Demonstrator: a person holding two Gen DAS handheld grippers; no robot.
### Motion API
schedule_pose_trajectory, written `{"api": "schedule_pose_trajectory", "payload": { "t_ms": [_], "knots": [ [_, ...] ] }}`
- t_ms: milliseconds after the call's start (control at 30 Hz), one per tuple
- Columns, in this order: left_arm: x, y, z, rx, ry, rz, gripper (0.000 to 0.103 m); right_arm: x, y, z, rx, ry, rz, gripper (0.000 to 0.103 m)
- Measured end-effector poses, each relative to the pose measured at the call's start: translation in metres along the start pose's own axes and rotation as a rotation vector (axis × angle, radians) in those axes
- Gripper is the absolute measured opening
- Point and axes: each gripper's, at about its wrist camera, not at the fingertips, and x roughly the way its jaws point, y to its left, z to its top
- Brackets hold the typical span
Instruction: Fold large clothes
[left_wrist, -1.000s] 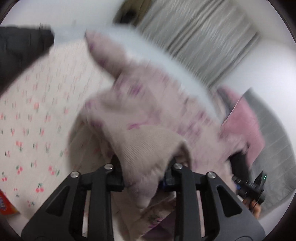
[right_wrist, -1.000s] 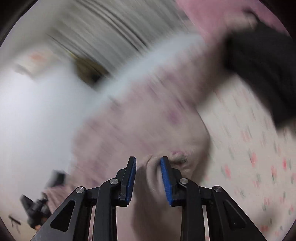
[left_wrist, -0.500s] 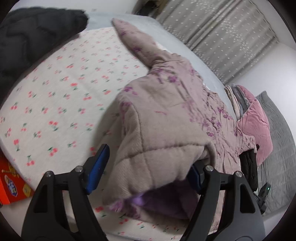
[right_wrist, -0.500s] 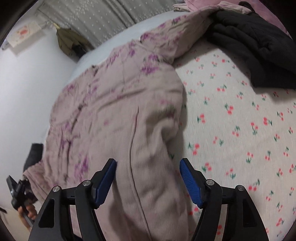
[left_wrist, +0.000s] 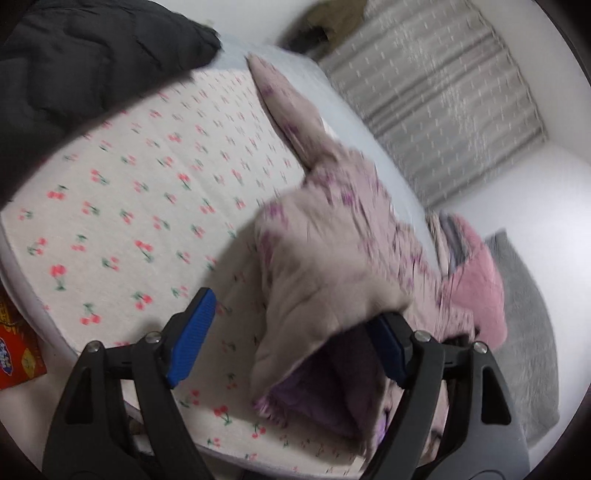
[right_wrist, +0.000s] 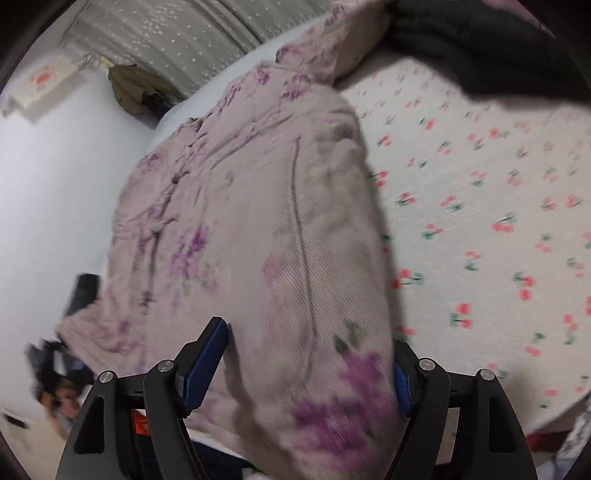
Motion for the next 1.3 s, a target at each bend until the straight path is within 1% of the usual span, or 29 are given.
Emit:
{"api": "schedule_pose_trajectory", "payload": {
  "t_ms": [67, 100, 167, 233, 300, 367, 433, 467, 533, 567, 633, 667, 700, 733, 767, 800, 833, 867, 900, 933, 967, 1000, 1067, 1133, 1167, 1233, 1267, 1300],
  "knots": [
    [-0.001, 0.005, 0.002, -0.026, -0.005, -0.007, 0.082, 0.0, -0.005, -0.003, 0.002, 0.004, -0.026, 0.078],
    [0.001, 0.005, 0.001, -0.024, 0.001, 0.003, 0.086, 0.0, -0.01, -0.004, 0.013, 0.001, -0.036, 0.078],
    [0.01, -0.001, -0.003, 0.018, 0.029, 0.059, 0.088, -0.003, -0.016, -0.005, 0.028, -0.011, -0.017, 0.078],
    [0.012, -0.004, -0.005, 0.026, 0.036, 0.083, 0.088, -0.005, -0.02, -0.008, 0.037, -0.019, -0.001, 0.078],
    [0.0, 0.006, -0.003, -0.047, -0.024, 0.067, 0.088, -0.009, -0.022, -0.01, 0.042, -0.039, 0.011, 0.078],
    [-0.011, 0.018, 0.0, -0.109, -0.064, 0.03, 0.088, -0.016, -0.027, -0.011, 0.049, -0.068, 0.023, 0.078],
    [-0.013, 0.027, 0.004, -0.14, -0.058, -0.021, 0.088, -0.017, -0.029, -0.01, 0.06, -0.072, 0.046, 0.078],
    [-0.013, 0.031, 0.007, -0.147, -0.05, -0.032, 0.088, -0.015, -0.031, -0.011, 0.069, -0.056, 0.067, 0.078],
    [-0.016, 0.038, 0.009, -0.181, -0.061, -0.023, 0.087, -0.011, -0.032, -0.012, 0.072, -0.034, 0.08, 0.079],
    [-0.016, 0.04, 0.009, -0.188, -0.066, -0.008, 0.087, -0.01, -0.03, -0.013, 0.061, -0.036, 0.069, 0.078],
    [-0.01, 0.03, 0.009, -0.11, -0.042, 0.075, 0.088, -0.01, -0.023, -0.013, 0.031, -0.046, 0.051, 0.078],
    [0.0, 0.016, 0.006, -0.007, 0.01, 0.13, 0.088, -0.009, -0.02, -0.014, 0.017, -0.048, 0.052, 0.077],
    [0.007, 0.007, 0.001, 0.052, 0.05, 0.129, 0.088, -0.007, -0.015, -0.015, -0.012, -0.044, 0.064, 0.068],
    [0.011, 0.001, -0.003, 0.088, 0.08, 0.116, 0.088, -0.006, -0.009, -0.016, -0.036, -0.044, 0.068, 0.051],
    [0.013, -0.006, -0.006, 0.114, 0.09, 0.092, 0.088, -0.005, -0.003, -0.017, -0.061, -0.049, 0.06, 0.041],
    [0.011, -0.009, -0.008, 0.12, 0.072, 0.081, 0.087, -0.004, 0.001, -0.017, -0.076, -0.056, 0.059, 0.023],
    [0.007, -0.01, -0.008, 0.127, 0.046, 0.078, 0.086, -0.006, 0.001, -0.016, -0.073, -0.059, 0.084, 0.021],
    [0.003, -0.012, -0.007, 0.14, 0.017, 0.075, 0.069, -0.009, 0.0, -0.014, -0.06, -0.07, 0.111, 0.02],
    [0.001, -0.013, -0.007, 0.151, 0.015, 0.07, 0.035, -0.016, -0.003, -0.013, -0.042, -0.095, 0.145, 0.019],
    [0.001, -0.012, -0.006, 0.155, 0.023, 0.073, 0.024, -0.019, -0.004, -0.011, -0.032, -0.104, 0.166, 0.018],
    [0.0, -0.01, -0.006, 0.147, 0.023, 0.071, 0.023, -0.026, -0.007, -0.008, -0.016, -0.119, 0.198, 0.018],
    [-0.003, -0.009, -0.005, 0.138, 0.019, 0.054, 0.02, -0.03, -0.008, -0.006, -0.008, -0.128, 0.205, 0.017],
    [-0.014, -0.01, -0.005, 0.146, -0.014, 0.006, 0.018, -0.046, -0.007, 0.0, -0.003, -0.154, 0.23, 0.016],
    [-0.027, -0.019, -0.008, 0.185, -0.057, -0.044, 0.017, -0.063, 0.0, 0.004, -0.015, -0.179, 0.246, 0.016],
    [-0.037, -0.026, -0.012, 0.223, -0.081, -0.059, 0.017, -0.076, 0.006, 0.008, -0.027, -0.199, 0.254, 0.016],
    [-0.049, -0.031, -0.02, 0.265, -0.101, -0.052, 0.017, -0.092, 0.014, 0.013, -0.039, -0.225, 0.256, 0.016],
    [-0.052, -0.033, -0.024, 0.28, -0.1, -0.043, 0.017, -0.098, 0.016, 0.016, -0.041, -0.233, 0.252, 0.016],
    [-0.052, -0.032, -0.028, 0.295, -0.083, -0.022, 0.017, -0.099, 0.015, 0.018, -0.04, -0.233, 0.247, 0.016]
  ]
}}
